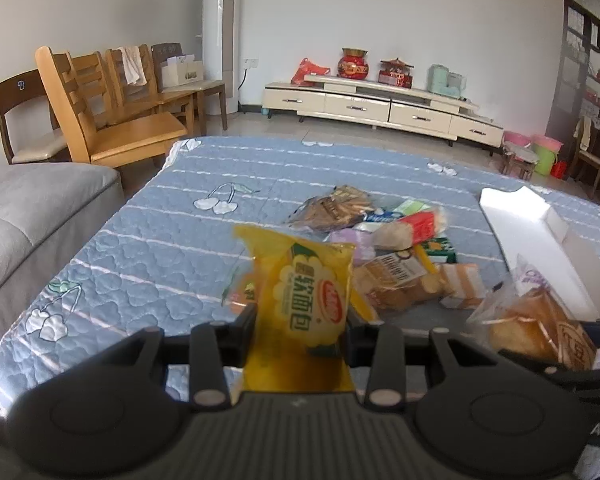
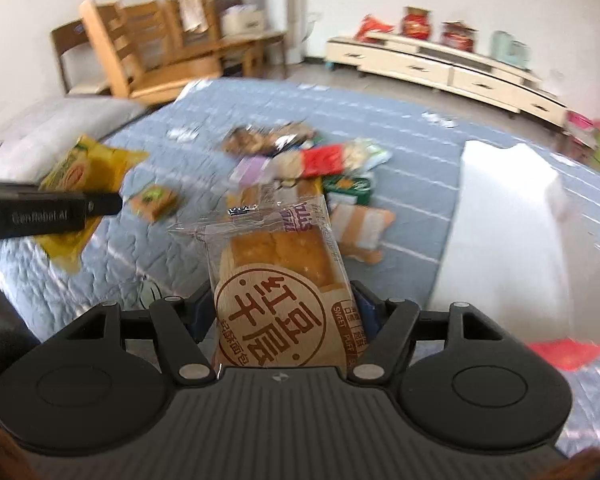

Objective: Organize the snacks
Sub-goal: 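Carry both bags to the white paper tray and release them inside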

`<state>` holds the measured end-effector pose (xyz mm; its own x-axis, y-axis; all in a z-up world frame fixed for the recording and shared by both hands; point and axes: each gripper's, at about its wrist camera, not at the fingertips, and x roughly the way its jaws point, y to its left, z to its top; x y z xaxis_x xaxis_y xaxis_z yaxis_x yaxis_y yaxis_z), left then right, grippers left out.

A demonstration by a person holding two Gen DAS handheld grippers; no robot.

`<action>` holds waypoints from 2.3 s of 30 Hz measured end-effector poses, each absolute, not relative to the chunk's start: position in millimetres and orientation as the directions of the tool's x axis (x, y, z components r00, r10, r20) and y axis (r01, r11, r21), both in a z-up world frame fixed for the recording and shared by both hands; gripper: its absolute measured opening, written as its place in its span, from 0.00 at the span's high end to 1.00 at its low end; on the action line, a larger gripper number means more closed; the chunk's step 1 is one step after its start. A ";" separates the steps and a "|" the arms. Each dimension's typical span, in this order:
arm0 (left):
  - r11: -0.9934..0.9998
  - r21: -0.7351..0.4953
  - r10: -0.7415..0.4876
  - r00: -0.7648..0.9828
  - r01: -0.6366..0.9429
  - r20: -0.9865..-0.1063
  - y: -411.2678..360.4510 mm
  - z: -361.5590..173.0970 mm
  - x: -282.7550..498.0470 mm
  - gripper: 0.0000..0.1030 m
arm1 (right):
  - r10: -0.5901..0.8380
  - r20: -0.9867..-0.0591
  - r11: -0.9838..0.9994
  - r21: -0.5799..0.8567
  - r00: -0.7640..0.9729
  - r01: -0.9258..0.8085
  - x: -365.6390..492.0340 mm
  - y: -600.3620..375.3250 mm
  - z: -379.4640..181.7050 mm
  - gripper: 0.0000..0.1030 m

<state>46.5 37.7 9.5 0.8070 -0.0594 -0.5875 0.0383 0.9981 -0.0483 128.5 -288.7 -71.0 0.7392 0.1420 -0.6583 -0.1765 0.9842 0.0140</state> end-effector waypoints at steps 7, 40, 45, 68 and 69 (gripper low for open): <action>0.998 -0.048 -0.061 0.825 0.041 -0.562 29.7 25.3 28.3 0.62 | 0.094 -0.610 0.994 0.018 0.787 -0.104 99.8 -293.9 -45.5 0.17; 0.975 -0.030 -0.201 0.812 0.221 -0.548 -49.3 47.2 28.1 0.62 | -0.075 -0.537 0.996 0.000 0.841 0.088 43.7 -344.7 -10.6 0.17; 0.962 -0.031 -0.241 0.796 0.270 -0.555 -71.4 47.1 37.2 0.62 | -0.108 -0.533 0.992 0.004 0.839 0.130 41.6 -360.3 -10.7 0.17; 0.914 -0.059 -0.347 0.700 0.401 -0.624 -191.2 24.1 138.8 0.62 | -0.145 -0.637 0.972 0.052 0.757 0.230 152.8 -454.4 -30.2 0.17; 0.913 -0.060 -0.348 0.696 0.403 -0.627 -194.2 23.0 141.6 0.62 | -0.149 -0.645 0.972 0.044 0.750 0.231 162.2 -456.7 -33.5 0.17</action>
